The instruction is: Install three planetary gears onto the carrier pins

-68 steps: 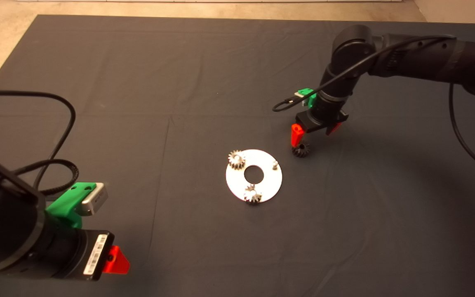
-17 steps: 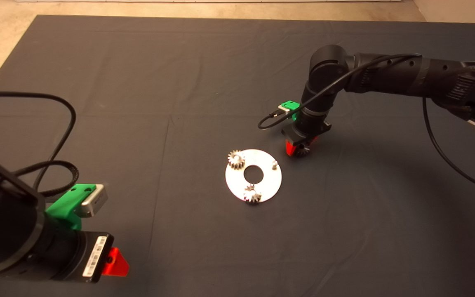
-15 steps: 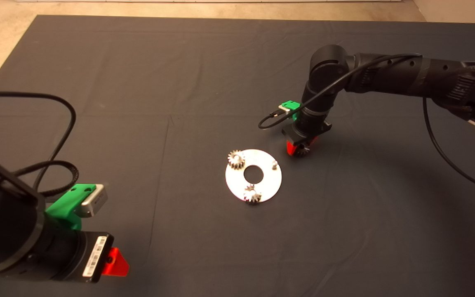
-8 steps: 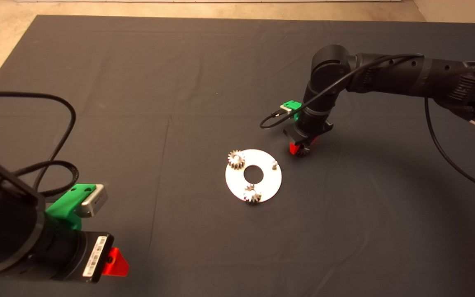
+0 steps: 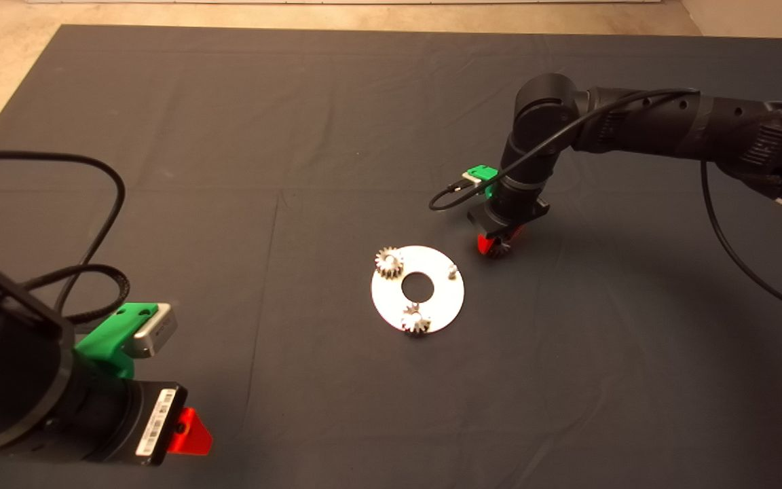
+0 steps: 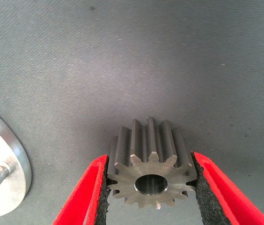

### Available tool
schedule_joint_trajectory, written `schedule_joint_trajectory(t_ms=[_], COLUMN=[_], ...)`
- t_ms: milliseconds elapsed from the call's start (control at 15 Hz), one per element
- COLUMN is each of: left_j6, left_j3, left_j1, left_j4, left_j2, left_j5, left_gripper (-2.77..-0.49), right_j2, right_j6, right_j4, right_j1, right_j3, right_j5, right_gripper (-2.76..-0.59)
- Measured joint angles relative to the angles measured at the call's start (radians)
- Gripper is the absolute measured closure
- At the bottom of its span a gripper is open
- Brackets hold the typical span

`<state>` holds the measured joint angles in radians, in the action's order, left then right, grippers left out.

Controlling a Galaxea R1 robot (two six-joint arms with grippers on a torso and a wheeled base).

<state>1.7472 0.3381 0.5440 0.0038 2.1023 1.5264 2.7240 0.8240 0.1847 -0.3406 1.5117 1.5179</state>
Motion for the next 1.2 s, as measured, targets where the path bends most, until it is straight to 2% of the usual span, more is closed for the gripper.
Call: schedule_joint_trajectory(t_ms=[533,667,933,1200], left_j6=[0.0,0.0,-0.001,-0.001], left_j3=[0.0,0.0,0.0,0.0], left_j1=[0.0,0.0,0.0,0.0], left_j4=[0.0,0.0,0.0,0.0], left_j2=[0.0,0.0,0.0,0.0], left_j5=[0.0,0.0,0.0,0.0], left_gripper=[-2.33,-2.33,-2.33,-2.33], right_j2=[0.001,0.009,0.044,0.046], right_j6=[0.003,0.003,0.004,0.008], right_j4=[0.005,0.006,-0.004,-0.034], right_j1=[-0.002,-0.019,-0.074,-0.11], right_j3=[-0.008,-0.008,-0.008,-0.014], right_j5=[0.002,0.009,0.005,0.009], right_gripper=[-1.1,-1.1,-1.1,-1.1])
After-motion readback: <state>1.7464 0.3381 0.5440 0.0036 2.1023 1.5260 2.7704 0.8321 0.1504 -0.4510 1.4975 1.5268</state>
